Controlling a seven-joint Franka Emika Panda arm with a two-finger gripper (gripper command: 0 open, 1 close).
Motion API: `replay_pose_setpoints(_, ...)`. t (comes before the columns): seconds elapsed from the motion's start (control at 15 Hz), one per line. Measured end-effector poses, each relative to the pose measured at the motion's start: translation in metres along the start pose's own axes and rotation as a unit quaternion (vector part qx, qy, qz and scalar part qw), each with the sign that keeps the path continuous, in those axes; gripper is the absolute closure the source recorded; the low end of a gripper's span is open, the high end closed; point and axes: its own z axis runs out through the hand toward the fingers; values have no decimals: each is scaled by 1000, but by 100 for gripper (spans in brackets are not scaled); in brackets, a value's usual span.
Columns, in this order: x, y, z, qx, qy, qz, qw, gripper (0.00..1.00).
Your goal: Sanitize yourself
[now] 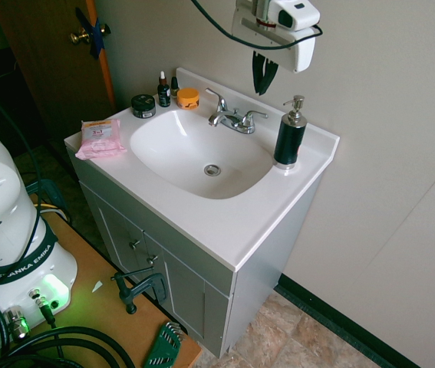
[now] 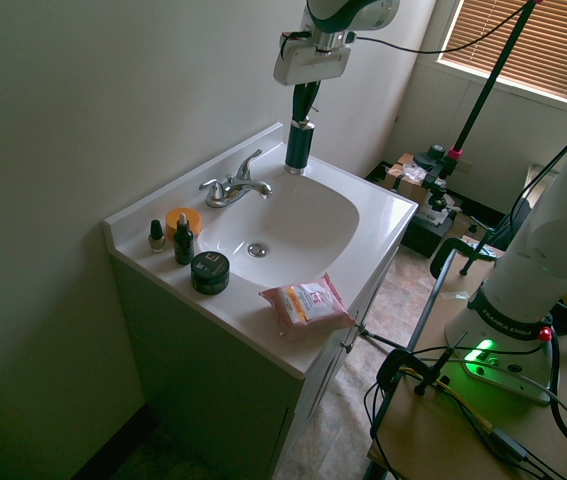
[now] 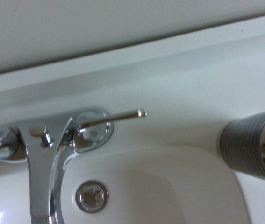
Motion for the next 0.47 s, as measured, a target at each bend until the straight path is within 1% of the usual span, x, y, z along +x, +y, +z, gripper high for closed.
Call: replay_pose_setpoints(0.47, -43, 2, 11, -9, -2, -28, 1000, 0)
